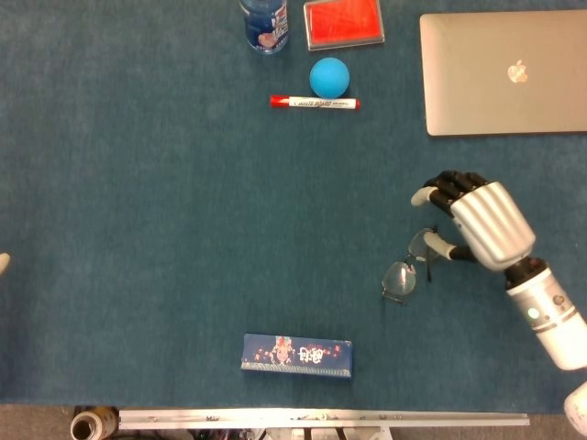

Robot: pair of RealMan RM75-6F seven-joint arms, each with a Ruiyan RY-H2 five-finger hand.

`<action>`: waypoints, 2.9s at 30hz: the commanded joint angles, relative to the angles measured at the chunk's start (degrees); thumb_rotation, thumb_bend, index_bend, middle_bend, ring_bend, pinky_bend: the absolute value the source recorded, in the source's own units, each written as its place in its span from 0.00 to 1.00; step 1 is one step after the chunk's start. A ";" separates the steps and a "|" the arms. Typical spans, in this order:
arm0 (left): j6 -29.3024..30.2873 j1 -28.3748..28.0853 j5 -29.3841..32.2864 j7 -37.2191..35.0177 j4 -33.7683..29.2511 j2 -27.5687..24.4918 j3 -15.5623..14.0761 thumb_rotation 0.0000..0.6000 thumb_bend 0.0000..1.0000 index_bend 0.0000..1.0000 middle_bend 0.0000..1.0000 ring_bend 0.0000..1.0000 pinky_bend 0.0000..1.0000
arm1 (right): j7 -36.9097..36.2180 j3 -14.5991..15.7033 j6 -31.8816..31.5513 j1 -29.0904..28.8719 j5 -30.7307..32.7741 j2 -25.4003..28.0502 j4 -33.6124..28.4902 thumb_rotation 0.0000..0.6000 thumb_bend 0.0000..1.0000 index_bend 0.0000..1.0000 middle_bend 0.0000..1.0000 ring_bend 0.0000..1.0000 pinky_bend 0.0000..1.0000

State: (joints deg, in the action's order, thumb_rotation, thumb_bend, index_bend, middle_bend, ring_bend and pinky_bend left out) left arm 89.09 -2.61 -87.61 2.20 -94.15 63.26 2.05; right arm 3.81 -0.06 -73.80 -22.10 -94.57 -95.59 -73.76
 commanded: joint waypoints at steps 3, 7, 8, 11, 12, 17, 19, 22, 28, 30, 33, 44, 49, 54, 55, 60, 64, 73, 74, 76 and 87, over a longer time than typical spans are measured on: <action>0.09 0.06 0.01 -0.14 -0.01 -0.06 0.03 1.00 0.00 0.47 0.42 0.31 0.47 | -0.04 0.52 0.71 -0.33 -0.08 -0.84 0.98 1.00 0.20 0.40 0.43 0.30 0.41; 0.22 0.13 0.02 -0.26 -0.05 -0.17 0.08 1.00 0.00 0.47 0.42 0.31 0.47 | 0.06 0.87 1.24 -0.58 -0.16 -1.42 1.54 1.00 0.20 0.40 0.43 0.30 0.41; 0.26 0.15 0.02 -0.30 -0.07 -0.20 0.10 1.00 0.00 0.47 0.42 0.31 0.47 | 0.08 0.97 1.34 -0.61 -0.17 -1.54 1.66 1.00 0.20 0.40 0.43 0.30 0.41; 0.36 0.20 -0.01 -0.41 -0.09 -0.25 0.12 1.00 0.00 0.47 0.42 0.31 0.47 | 0.32 1.43 1.67 -0.65 -0.29 -1.91 2.21 1.00 0.20 0.40 0.43 0.30 0.41; 0.40 0.22 -0.01 -0.43 -0.10 -0.28 0.15 1.00 0.00 0.47 0.42 0.31 0.47 | 0.51 1.60 1.78 -0.65 -0.33 -2.05 2.49 1.00 0.20 0.40 0.43 0.30 0.41; 0.39 0.25 0.05 -0.57 -0.08 -0.34 0.17 1.00 0.00 0.47 0.42 0.31 0.47 | 0.61 2.16 2.32 -0.72 -0.39 -2.49 3.31 1.00 0.20 0.40 0.43 0.30 0.41; 0.48 0.27 0.03 -0.57 -0.17 -0.38 0.22 1.00 0.00 0.47 0.42 0.31 0.47 | 0.62 2.38 2.52 -0.73 -0.40 -2.66 3.64 1.00 0.20 0.40 0.42 0.30 0.41; 0.55 0.34 0.04 -0.67 -0.15 -0.42 0.22 1.00 0.00 0.47 0.42 0.31 0.47 | 0.67 2.66 2.75 -0.71 -0.39 -2.90 4.13 1.00 0.20 0.40 0.43 0.30 0.41; 0.54 0.36 -0.01 -0.74 -0.13 -0.45 0.21 1.00 0.00 0.47 0.42 0.31 0.47 | 1.06 2.98 3.18 -0.70 -0.26 -3.37 5.06 1.00 0.20 0.40 0.43 0.30 0.41; 0.54 0.37 0.01 -0.78 -0.16 -0.47 0.22 1.00 0.00 0.47 0.42 0.31 0.47 | 1.13 3.04 3.32 -0.73 -0.22 -3.53 5.36 1.00 0.20 0.40 0.43 0.30 0.41; 0.52 0.37 0.04 -0.75 -0.12 -0.44 0.25 1.00 0.00 0.47 0.42 0.31 0.47 | 1.17 3.10 3.59 -0.76 -0.07 -3.76 5.78 1.00 0.20 0.40 0.43 0.30 0.41; 0.45 0.35 0.07 -0.78 -0.11 -0.46 0.30 1.00 0.00 0.47 0.42 0.31 0.47 | 0.32 3.20 3.43 -0.87 -0.16 -3.69 5.82 1.00 0.20 0.40 0.43 0.30 0.41; 0.35 0.34 0.19 -0.78 0.00 -0.43 0.32 1.00 0.00 0.47 0.42 0.31 0.47 | 0.25 2.37 0.05 -0.94 -1.85 -1.57 1.84 1.00 0.20 0.40 0.43 0.30 0.41; 0.32 0.33 0.05 -0.29 -0.03 -0.30 0.24 1.00 0.00 0.47 0.42 0.31 0.47 | 1.76 1.44 -2.88 -1.05 -3.54 1.20 -3.59 1.00 0.20 0.40 0.42 0.30 0.41; 0.33 0.33 0.04 -0.22 -0.04 -0.27 0.24 1.00 0.00 0.47 0.42 0.31 0.47 | 1.97 1.35 -3.30 -1.10 -3.91 1.64 -4.54 1.00 0.20 0.40 0.42 0.30 0.41; 0.28 0.32 0.15 0.14 -0.04 -0.17 0.27 1.00 0.00 0.47 0.42 0.31 0.47 | 2.73 1.74 -4.12 -1.63 -6.13 4.22 -10.44 1.00 0.20 0.40 0.42 0.30 0.42; 0.27 0.33 0.28 0.06 -0.06 -0.19 0.34 1.00 0.00 0.47 0.42 0.31 0.47 | 3.70 2.13 -4.57 -2.05 -8.15 5.85 -14.03 1.00 0.18 0.40 0.43 0.30 0.43; 0.29 0.35 0.30 0.13 -0.05 -0.16 0.35 1.00 0.00 0.47 0.42 0.31 0.47 | 6.06 3.22 -4.95 -2.20 -11.34 7.62 -18.56 1.00 0.08 0.40 0.43 0.30 0.43; 0.25 0.34 0.32 0.11 -0.05 -0.15 0.35 1.00 0.00 0.47 0.42 0.31 0.47 | 6.23 3.34 -4.89 -2.22 -11.58 7.80 -18.81 1.00 0.06 0.40 0.43 0.30 0.43; 0.18 0.33 0.46 0.16 -0.02 -0.14 0.40 1.00 0.00 0.47 0.42 0.31 0.47 | 6.47 3.49 -4.81 -2.27 -12.04 8.02 -19.14 1.00 0.03 0.40 0.43 0.30 0.43; -0.26 0.18 0.88 0.22 0.11 -0.05 0.50 1.00 0.00 0.47 0.42 0.31 0.47 | 3.66 4.40 -7.09 -2.82 -16.65 3.33 -11.80 1.00 0.00 0.40 0.45 0.30 0.43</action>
State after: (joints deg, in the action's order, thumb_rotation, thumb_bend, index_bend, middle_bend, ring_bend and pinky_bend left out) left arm 88.84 -2.42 -86.72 2.42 -94.05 63.22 2.54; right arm 8.51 3.92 -80.41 -24.70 -110.30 -91.16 -86.93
